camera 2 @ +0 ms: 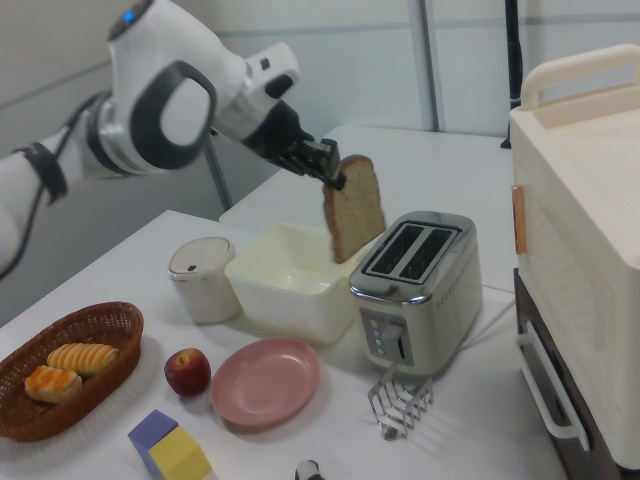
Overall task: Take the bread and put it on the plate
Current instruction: 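Carry the bread slice over the pink plate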
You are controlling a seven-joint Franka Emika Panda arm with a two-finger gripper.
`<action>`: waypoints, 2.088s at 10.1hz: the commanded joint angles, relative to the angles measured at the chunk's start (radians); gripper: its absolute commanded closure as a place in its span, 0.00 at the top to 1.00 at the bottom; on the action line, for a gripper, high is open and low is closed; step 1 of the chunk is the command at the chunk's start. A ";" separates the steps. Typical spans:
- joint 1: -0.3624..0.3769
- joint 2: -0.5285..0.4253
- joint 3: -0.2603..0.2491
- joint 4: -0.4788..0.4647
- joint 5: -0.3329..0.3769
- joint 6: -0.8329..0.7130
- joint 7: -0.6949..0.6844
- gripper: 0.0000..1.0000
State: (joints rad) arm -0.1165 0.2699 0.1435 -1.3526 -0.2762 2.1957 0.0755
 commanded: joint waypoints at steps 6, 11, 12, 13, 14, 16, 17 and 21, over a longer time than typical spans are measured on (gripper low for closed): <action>0.081 -0.147 0.071 -0.221 -0.008 -0.325 0.006 0.00; 0.130 -0.144 0.071 -0.292 -0.032 -0.335 -0.014 0.00; 0.139 -0.137 0.071 -0.296 -0.035 -0.333 -0.014 0.00; 0.144 -0.124 0.071 -0.307 -0.050 -0.332 -0.014 0.00; 0.165 -0.110 0.071 -0.309 -0.063 -0.330 -0.013 0.00; 0.164 -0.089 0.070 -0.307 -0.083 -0.324 -0.013 0.00; 0.166 -0.081 0.070 -0.307 -0.090 -0.324 -0.010 0.00; 0.166 -0.075 0.070 -0.306 -0.100 -0.324 -0.010 0.00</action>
State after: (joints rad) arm 0.0396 0.2071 0.2208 -1.6404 -0.3522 1.8610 0.0693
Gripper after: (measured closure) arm 0.907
